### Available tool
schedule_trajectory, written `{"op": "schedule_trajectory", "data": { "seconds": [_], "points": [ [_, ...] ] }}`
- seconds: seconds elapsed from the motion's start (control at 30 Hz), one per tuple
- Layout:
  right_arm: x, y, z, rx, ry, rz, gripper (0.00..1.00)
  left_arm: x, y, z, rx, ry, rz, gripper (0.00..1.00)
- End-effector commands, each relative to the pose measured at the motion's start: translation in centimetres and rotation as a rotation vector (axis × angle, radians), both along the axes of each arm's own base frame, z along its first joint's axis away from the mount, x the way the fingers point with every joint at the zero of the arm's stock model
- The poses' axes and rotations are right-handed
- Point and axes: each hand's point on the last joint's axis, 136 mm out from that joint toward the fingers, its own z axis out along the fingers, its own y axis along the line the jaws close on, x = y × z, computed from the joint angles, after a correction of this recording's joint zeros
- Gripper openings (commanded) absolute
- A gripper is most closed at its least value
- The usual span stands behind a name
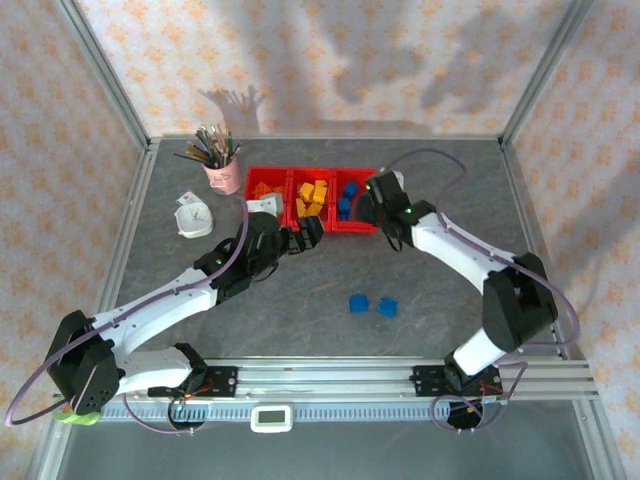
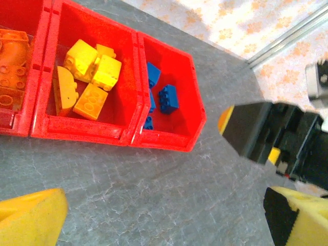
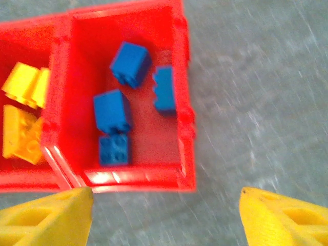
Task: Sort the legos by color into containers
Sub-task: Pick up the lego from the bottom-center of the table.
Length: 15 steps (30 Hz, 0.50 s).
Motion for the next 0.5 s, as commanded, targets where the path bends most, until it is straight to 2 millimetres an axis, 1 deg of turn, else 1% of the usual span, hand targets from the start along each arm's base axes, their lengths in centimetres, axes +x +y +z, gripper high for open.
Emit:
{"op": "schedule_trajectory", "data": {
  "seconds": [0.0, 0.2, 0.3, 0.47],
  "points": [
    [-3.4, -2.3, -1.5, -0.001, 0.067, -0.075, 0.75, -1.5, -1.0, -0.9, 0.007, 0.022, -0.055, 0.99],
    [-8.7, -4.2, -4.4, -0.01, 0.164, -0.123, 0.78, -3.5, -3.2, -2.7, 0.018, 0.05, -0.106, 0.99],
    [-11.0, -4.6, -5.5, -0.005, 0.195, -0.141, 0.8, -4.4, -4.2, -3.2, 0.013, 0.062, -0.13, 0.99],
    [-14.3, -4.7, -7.5, 0.014, 0.239, -0.159, 0.81, -5.6, -4.5, -4.3, 0.019, 0.083, -0.136, 0.99]
  ]
}}
